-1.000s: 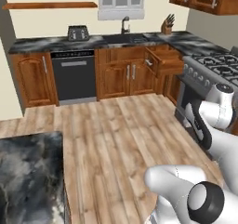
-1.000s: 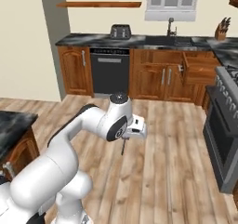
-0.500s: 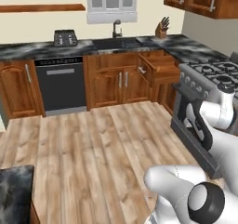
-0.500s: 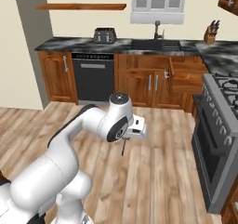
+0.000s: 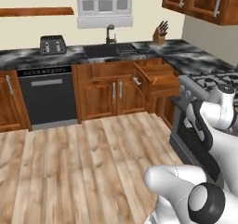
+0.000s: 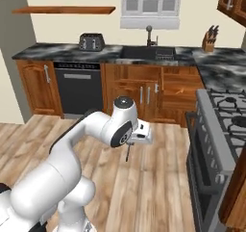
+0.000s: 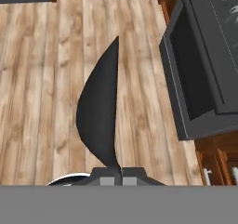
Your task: Organize the utensils by type. Pick up the wooden spoons from the counter and place them in the open cabinet. Then pick up the metallic utensils from the counter and place them in the open drawer.
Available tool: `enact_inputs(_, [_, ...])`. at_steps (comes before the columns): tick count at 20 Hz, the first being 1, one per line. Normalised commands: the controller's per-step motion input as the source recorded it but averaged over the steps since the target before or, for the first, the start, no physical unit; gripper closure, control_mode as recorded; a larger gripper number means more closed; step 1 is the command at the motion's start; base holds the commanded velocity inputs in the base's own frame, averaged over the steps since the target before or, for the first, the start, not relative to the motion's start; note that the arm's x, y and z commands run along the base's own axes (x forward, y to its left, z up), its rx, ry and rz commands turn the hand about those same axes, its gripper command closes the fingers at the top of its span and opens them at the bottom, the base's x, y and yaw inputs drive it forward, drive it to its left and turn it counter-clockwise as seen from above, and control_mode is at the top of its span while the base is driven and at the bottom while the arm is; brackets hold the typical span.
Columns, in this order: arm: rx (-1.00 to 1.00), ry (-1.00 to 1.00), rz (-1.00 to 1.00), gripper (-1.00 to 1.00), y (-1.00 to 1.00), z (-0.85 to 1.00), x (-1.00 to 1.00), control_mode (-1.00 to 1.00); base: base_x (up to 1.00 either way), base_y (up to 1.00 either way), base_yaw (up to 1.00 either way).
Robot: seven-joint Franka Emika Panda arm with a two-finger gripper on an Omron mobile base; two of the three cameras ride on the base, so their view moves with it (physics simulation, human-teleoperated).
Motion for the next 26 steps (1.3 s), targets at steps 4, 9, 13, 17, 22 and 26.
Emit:
enact_inputs(4, [0.0,0.0,0.0,1.0,0.0,0.0,0.0,1.0,0.87,-0.47,0.0])
enact_inputs(9, [0.0,0.0,0.0,1.0,0.0,0.0,0.0,1.0,0.91,-0.3,0.0])
enact_inputs(13, [0.0,0.0,0.0,1.0,0.0,0.0,0.0,1.0,0.79,-0.33,0.0])
enact_inputs(17, [0.0,0.0,0.0,1.0,0.0,0.0,0.0,1.0,0.72,-0.34,0.0])
enact_inputs(22, [0.0,0.0,0.0,1.0,0.0,0.0,0.0,1.0,0.72,-0.35,0.0])
enact_inputs(26, [0.0,0.0,0.0,1.0,0.0,0.0,0.0,1.0,0.7,-0.33,0.0])
